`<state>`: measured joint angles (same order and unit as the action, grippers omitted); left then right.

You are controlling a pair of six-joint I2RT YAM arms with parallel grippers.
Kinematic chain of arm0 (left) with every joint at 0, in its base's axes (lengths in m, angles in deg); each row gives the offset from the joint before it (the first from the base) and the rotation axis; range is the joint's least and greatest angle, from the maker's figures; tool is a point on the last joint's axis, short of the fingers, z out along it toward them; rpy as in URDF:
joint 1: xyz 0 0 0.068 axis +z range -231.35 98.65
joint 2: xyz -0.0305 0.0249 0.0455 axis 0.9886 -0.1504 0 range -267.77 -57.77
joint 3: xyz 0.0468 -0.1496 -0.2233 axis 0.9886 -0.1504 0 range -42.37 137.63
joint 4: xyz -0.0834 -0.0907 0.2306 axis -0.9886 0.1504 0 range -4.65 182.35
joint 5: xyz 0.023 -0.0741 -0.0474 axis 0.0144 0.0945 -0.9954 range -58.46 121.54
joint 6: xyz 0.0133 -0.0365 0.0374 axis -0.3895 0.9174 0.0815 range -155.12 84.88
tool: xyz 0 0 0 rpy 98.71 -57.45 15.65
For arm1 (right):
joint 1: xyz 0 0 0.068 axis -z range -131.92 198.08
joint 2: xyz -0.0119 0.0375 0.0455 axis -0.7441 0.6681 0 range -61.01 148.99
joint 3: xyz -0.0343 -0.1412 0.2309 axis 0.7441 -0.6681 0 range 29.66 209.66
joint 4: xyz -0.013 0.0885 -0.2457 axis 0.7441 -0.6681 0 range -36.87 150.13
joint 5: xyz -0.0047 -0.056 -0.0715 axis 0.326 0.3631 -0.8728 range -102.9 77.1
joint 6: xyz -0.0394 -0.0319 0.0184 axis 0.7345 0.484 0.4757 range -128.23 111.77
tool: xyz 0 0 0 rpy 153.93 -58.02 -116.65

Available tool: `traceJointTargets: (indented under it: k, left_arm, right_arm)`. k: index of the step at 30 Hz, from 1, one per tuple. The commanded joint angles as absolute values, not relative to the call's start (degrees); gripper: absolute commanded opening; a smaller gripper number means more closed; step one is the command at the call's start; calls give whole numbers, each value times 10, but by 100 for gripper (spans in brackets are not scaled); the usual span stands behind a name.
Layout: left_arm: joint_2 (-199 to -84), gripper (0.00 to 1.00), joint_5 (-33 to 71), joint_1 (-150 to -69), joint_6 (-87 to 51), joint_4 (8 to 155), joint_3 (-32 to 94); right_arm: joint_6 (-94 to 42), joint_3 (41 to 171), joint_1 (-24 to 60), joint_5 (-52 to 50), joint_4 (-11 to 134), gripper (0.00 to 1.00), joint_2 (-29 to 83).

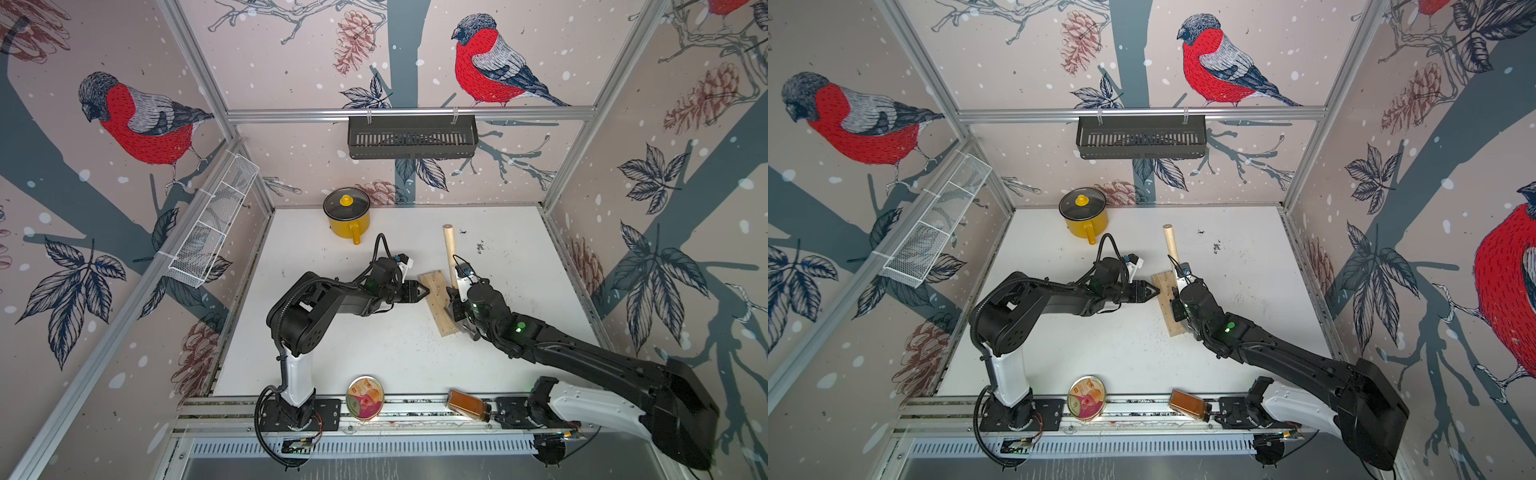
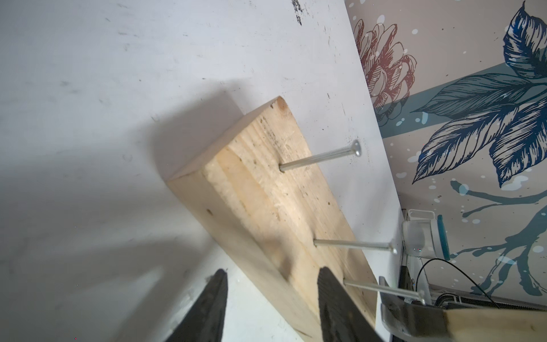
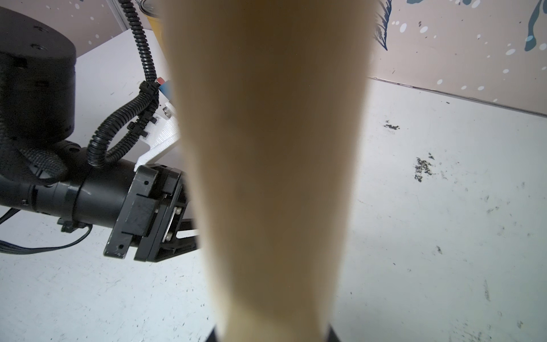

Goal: Use a claw hammer to pull out a nail
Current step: Remove the nail from the mounting plate.

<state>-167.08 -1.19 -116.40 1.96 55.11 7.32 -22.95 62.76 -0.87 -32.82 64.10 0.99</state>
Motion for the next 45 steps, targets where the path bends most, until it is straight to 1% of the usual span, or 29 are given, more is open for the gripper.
traceJointTargets:
  k: [1, 12, 25, 31, 39, 45]
  left_arm:
    - [-1673, 50, -15, -1165, 15, 549, 76]
    - [-1673, 50, -21, -1165, 18, 546, 75]
    - [-1684, 50, -24, -1165, 25, 547, 79]
    - [-1682, 50, -22, -1164, 26, 550, 78]
    - [-1684, 50, -20, -1164, 28, 552, 79]
    - [-1682, 50, -21, -1164, 28, 550, 78]
  right_arm:
    - [-217, 631, -7, -343, 705, 1, 14]
    - [-195, 639, 6, -340, 744, 1, 45]
    - [-176, 621, 12, -315, 794, 1, 53]
    - [-173, 595, 12, -313, 819, 2, 42]
    - [-182, 531, 14, -305, 886, 1, -8]
    - [-179, 513, 18, -307, 932, 1, -13]
